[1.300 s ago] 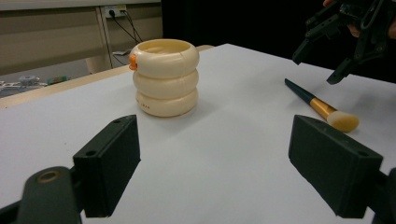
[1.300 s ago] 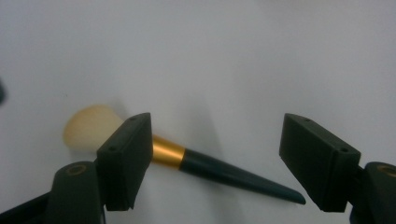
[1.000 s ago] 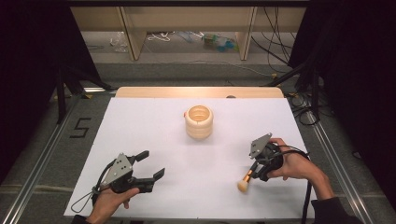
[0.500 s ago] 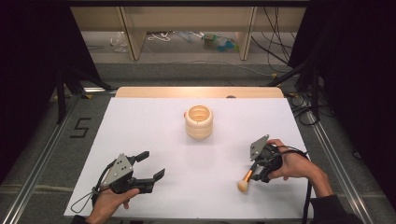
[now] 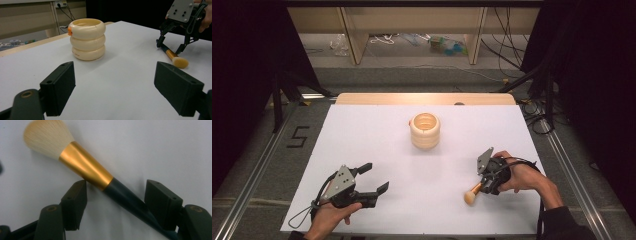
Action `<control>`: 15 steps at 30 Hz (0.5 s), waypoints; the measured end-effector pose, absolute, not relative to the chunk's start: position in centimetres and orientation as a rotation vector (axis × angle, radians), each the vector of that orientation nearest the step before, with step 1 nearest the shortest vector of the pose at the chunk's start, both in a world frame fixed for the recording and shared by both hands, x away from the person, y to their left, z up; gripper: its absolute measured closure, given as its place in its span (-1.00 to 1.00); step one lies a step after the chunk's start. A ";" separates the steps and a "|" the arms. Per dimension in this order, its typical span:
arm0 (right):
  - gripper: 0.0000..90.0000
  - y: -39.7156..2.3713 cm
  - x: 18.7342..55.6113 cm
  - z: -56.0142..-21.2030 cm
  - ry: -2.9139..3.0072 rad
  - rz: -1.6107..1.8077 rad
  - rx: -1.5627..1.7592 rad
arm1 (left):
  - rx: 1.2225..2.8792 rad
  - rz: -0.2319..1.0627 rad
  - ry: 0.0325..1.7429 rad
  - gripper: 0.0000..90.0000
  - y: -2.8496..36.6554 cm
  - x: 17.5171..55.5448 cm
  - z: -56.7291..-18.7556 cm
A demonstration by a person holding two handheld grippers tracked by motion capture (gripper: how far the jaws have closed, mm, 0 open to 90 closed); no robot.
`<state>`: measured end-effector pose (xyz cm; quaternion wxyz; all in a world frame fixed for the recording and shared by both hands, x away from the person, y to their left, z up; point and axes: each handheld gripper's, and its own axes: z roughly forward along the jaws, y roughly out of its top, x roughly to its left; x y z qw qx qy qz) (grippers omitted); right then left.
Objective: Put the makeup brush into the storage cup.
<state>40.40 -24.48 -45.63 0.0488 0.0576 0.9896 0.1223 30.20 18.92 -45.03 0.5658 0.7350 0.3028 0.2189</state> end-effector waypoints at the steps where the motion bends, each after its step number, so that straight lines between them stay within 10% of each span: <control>1: -0.11 -24.5 40.4 -45.6 3.016 0.373 0.176 | 1.729 0.516 0.712 -0.62 18.9 30.2 -45.0; 15: 0.31 -23.9 40.1 -45.4 3.045 0.333 0.142 | 1.714 0.512 0.724 -0.62 18.9 30.1 -45.0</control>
